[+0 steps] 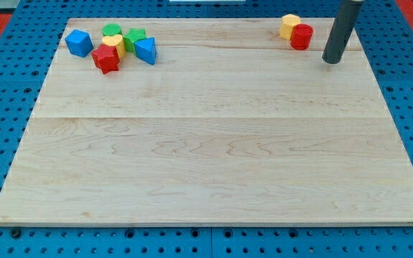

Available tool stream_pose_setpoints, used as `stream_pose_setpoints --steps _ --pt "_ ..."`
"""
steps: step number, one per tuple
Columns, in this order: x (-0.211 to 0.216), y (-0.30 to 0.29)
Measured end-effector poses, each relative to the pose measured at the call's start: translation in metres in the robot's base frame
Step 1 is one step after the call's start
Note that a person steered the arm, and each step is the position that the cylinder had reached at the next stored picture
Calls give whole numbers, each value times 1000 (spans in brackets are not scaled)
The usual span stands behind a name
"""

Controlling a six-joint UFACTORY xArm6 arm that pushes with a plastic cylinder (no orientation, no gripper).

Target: Push blue cube into group of blocks

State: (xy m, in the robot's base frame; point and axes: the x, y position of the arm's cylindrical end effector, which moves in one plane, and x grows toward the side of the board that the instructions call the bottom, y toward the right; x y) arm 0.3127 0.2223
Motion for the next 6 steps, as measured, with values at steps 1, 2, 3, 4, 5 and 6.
stream_pose_setpoints --steps 1,2,3,4,5,6 --pt "49 -52" --pt "87 -197" --pt "65 -352" --pt "43 -468" --pt "7 -526" --pt "-14 -527"
